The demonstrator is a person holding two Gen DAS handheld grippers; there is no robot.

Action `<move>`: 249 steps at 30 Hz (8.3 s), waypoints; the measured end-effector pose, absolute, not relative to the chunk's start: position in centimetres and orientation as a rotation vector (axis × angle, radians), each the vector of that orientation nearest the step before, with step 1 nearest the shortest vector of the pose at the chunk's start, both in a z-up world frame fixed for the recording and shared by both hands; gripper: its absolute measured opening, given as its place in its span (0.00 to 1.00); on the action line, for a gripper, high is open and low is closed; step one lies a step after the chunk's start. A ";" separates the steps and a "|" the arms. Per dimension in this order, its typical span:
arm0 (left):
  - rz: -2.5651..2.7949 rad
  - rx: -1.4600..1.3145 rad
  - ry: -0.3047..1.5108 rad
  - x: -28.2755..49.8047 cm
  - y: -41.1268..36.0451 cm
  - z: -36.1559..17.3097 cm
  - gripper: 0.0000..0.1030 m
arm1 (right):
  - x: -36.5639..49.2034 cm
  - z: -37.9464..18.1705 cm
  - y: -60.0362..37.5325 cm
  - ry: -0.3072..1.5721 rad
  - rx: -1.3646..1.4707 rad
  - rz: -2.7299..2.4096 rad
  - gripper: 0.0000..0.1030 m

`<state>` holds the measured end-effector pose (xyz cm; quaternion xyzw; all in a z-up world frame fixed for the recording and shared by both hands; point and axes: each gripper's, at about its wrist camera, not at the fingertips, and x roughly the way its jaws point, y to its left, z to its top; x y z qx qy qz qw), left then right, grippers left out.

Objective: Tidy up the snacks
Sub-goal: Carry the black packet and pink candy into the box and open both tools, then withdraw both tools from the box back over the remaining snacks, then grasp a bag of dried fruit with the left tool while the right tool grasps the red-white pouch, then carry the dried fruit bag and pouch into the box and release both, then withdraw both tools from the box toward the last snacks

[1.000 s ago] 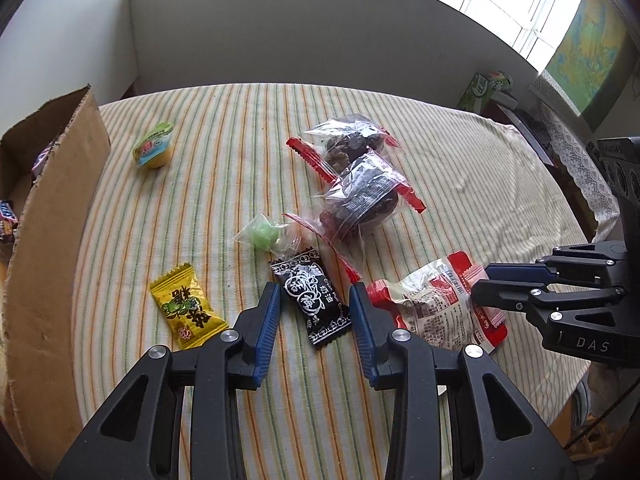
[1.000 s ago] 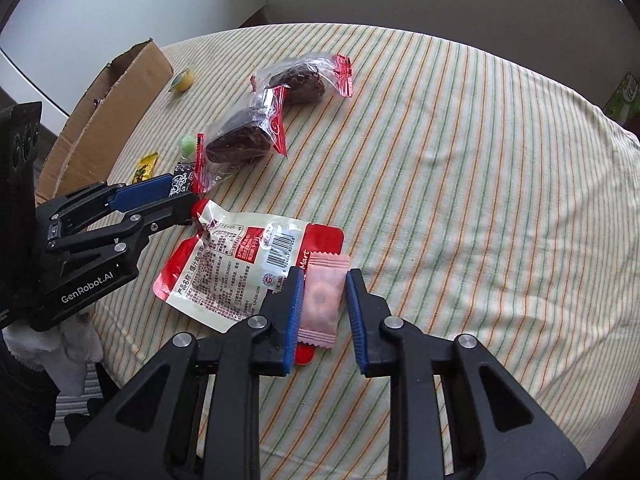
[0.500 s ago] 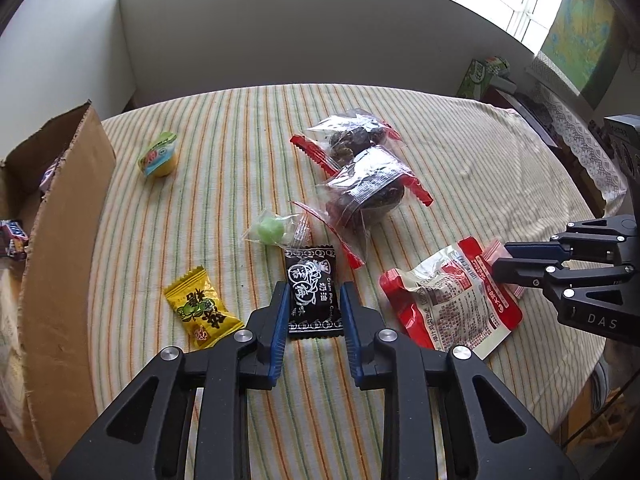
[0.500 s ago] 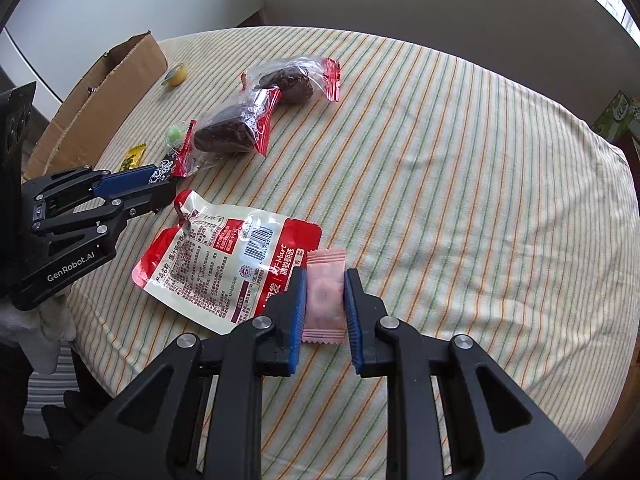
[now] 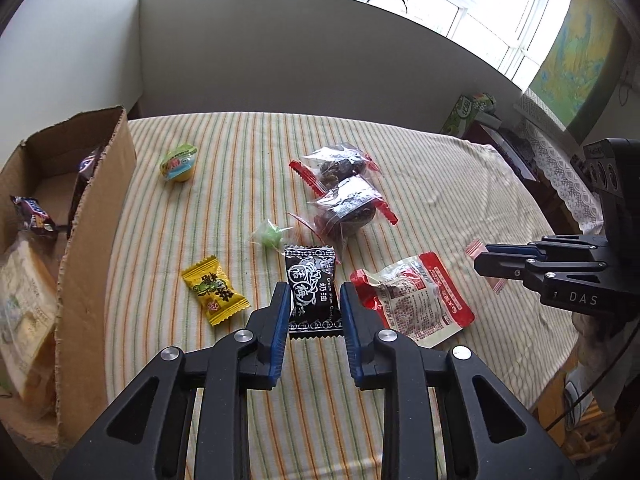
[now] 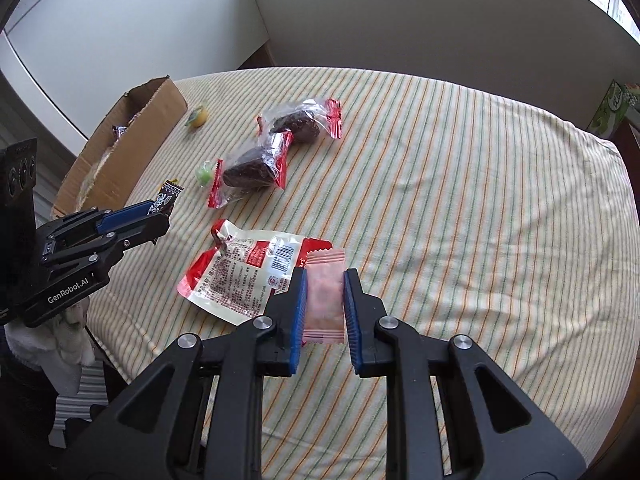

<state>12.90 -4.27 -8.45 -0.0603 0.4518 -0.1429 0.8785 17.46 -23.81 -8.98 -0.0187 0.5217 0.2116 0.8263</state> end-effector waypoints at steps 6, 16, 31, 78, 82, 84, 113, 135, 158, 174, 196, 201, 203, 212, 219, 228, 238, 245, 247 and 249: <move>-0.243 -0.144 0.885 12.0 -1.2 -6.5 0.23 | 17.8 -5.7 -20.4 1.031 -0.035 0.517 0.18; -0.079 -0.140 0.814 10.6 6.3 -4.1 0.23 | 19.1 -1.8 -11.0 0.944 -0.063 0.674 0.18; 0.066 -0.141 0.814 7.9 14.2 -4.1 0.23 | 18.2 -3.1 2.5 0.953 -0.154 0.862 0.18; -0.113 -0.161 0.777 7.7 4.7 -3.6 0.52 | 18.9 -2.7 -17.6 0.920 -0.065 0.543 0.91; -0.152 -0.140 0.790 8.1 2.7 -3.9 0.52 | 18.8 -3.8 -19.5 0.943 -0.067 0.517 0.91; -0.171 -0.136 0.798 8.3 1.8 -4.0 0.52 | 18.8 -4.3 -20.3 0.954 -0.059 0.520 0.91; -0.389 0.056 0.958 18.4 -8.1 -8.2 0.52 | 17.2 -10.1 -18.4 0.972 -0.523 1.052 0.91; -0.473 0.095 0.990 21.1 -9.6 -10.1 0.50 | 17.8 -13.2 -16.4 1.010 -0.611 1.168 0.91; -0.469 0.074 0.993 21.4 -8.9 -10.4 0.39 | 16.9 -13.1 -16.2 0.980 -0.610 1.030 0.80; -0.399 -0.144 0.938 18.7 -5.3 -10.1 0.27 | 15.9 -12.2 -20.6 1.012 -0.345 0.724 0.66; -0.290 -0.239 0.767 12.3 3.7 -3.0 0.26 | 14.5 -4.8 -20.3 0.822 -0.184 0.633 0.66; -0.204 -0.236 0.735 11.1 7.5 -1.9 0.26 | 15.2 -3.1 -16.3 0.789 -0.208 0.675 0.66; -0.170 -0.240 0.731 10.7 8.9 -1.8 0.26 | 15.6 -2.7 -14.4 0.780 -0.224 0.698 0.66; -0.056 -0.251 0.714 9.6 14.1 -1.6 0.26 | 18.7 -1.0 -6.3 0.767 -0.272 0.779 0.66; -0.005 -0.280 0.708 9.6 16.9 -2.4 0.26 | 20.9 -1.0 -0.8 0.753 -0.343 0.812 0.66; 0.015 -0.309 0.716 10.2 18.0 -3.3 0.26 | 24.9 -2.9 4.7 0.844 -0.327 0.834 0.69; 0.032 -0.310 0.741 10.1 18.4 -3.8 0.35 | 25.5 -3.1 6.7 0.854 -0.331 0.845 0.89; 0.031 -0.324 0.730 9.4 17.9 -3.5 0.43 | 24.6 -1.8 4.6 0.830 -0.305 0.831 0.89; 0.023 -0.319 0.726 9.1 17.5 -3.3 0.43 | 24.6 -1.5 3.9 0.825 -0.299 0.821 0.89; 0.011 -0.320 0.721 9.0 17.0 -3.0 0.43 | 24.6 -1.3 2.9 0.823 -0.292 0.817 0.89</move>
